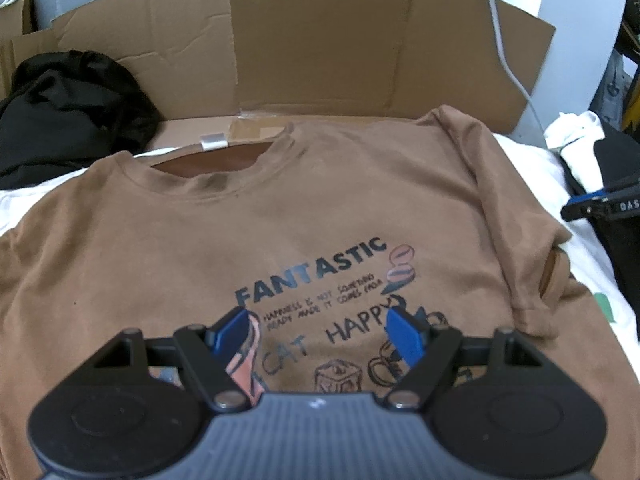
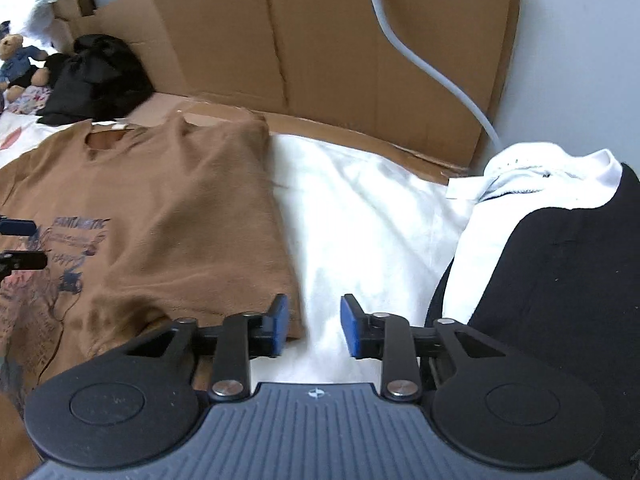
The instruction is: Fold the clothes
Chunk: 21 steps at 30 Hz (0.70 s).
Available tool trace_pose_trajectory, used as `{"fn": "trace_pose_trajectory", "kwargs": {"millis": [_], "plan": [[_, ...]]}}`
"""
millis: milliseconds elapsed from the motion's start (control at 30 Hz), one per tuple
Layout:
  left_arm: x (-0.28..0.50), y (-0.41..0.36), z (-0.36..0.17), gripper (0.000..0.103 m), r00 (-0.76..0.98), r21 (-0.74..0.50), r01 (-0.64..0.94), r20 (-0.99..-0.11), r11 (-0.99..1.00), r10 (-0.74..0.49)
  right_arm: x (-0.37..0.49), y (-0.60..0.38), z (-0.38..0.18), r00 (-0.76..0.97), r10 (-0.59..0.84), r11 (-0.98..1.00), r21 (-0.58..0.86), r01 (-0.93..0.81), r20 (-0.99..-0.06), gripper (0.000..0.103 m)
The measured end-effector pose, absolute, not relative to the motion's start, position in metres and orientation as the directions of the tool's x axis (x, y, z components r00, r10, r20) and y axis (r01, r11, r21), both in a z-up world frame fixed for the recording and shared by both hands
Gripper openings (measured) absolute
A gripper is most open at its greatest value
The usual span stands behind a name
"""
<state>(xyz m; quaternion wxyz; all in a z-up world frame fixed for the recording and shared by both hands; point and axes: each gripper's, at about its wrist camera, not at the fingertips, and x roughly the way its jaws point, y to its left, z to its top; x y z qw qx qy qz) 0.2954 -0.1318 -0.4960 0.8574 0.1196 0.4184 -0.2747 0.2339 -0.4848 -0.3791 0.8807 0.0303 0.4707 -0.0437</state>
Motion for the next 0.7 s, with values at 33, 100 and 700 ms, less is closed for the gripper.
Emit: {"fn": "trace_pose_trajectory", "kwargs": {"millis": [33,100,700], "plan": [[0.295,-0.131,-0.497,0.078,0.499,-0.022,0.572,-0.784,0.82,-0.37,0.236,-0.486,-0.381,0.547,-0.039,0.993,0.029,0.115,-0.836,0.031],[0.295,-0.129,-0.498,0.078,0.497,-0.02,0.574,-0.786,0.819,-0.367,0.239,-0.485,-0.385,0.539,-0.023,0.992,0.047,0.116,-0.842,0.031],[0.293,-0.119,-0.499,0.078,0.49,-0.034,0.554,-0.795,0.832,-0.358,0.242,-0.466,-0.401,0.496,-0.043,0.998,-0.019,0.053,-0.867,0.005]]}}
